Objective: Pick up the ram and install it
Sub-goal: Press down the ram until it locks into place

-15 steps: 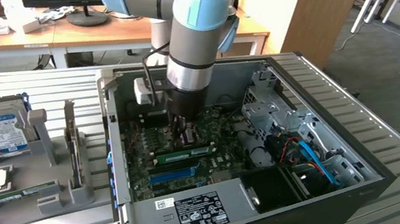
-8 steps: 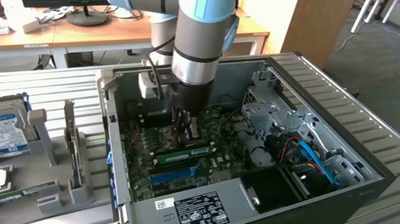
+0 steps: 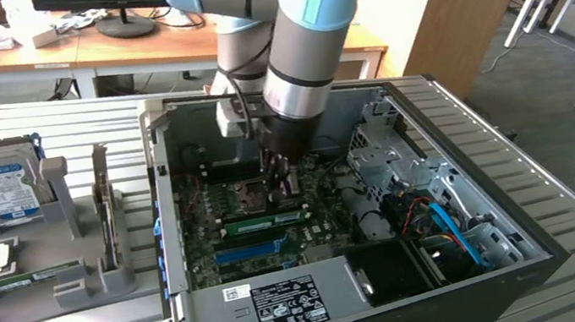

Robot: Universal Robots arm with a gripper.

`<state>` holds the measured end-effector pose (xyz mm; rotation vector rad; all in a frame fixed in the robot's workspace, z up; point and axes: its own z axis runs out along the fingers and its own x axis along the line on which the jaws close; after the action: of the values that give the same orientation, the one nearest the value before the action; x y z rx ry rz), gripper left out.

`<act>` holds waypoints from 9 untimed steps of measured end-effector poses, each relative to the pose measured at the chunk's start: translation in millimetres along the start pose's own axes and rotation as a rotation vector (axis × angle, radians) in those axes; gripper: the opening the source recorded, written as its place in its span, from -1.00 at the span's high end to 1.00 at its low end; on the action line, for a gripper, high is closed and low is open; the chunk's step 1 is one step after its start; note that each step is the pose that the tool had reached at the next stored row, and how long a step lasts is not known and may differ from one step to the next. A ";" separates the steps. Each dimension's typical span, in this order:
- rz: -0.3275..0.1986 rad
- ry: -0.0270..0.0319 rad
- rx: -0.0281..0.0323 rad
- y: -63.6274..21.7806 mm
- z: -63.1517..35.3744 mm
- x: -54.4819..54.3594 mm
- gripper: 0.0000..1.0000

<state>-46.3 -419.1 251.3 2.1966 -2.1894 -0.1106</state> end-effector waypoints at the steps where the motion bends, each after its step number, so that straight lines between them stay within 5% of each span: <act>1: 0.000 -0.0005 -0.0016 -2.5 -0.3 0.0 0.80; 9: -0.001 -0.0127 -0.0076 -18.4 -5.8 -0.1 0.80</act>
<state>-27.5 -419.1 255.7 2.1992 -2.1907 -0.1330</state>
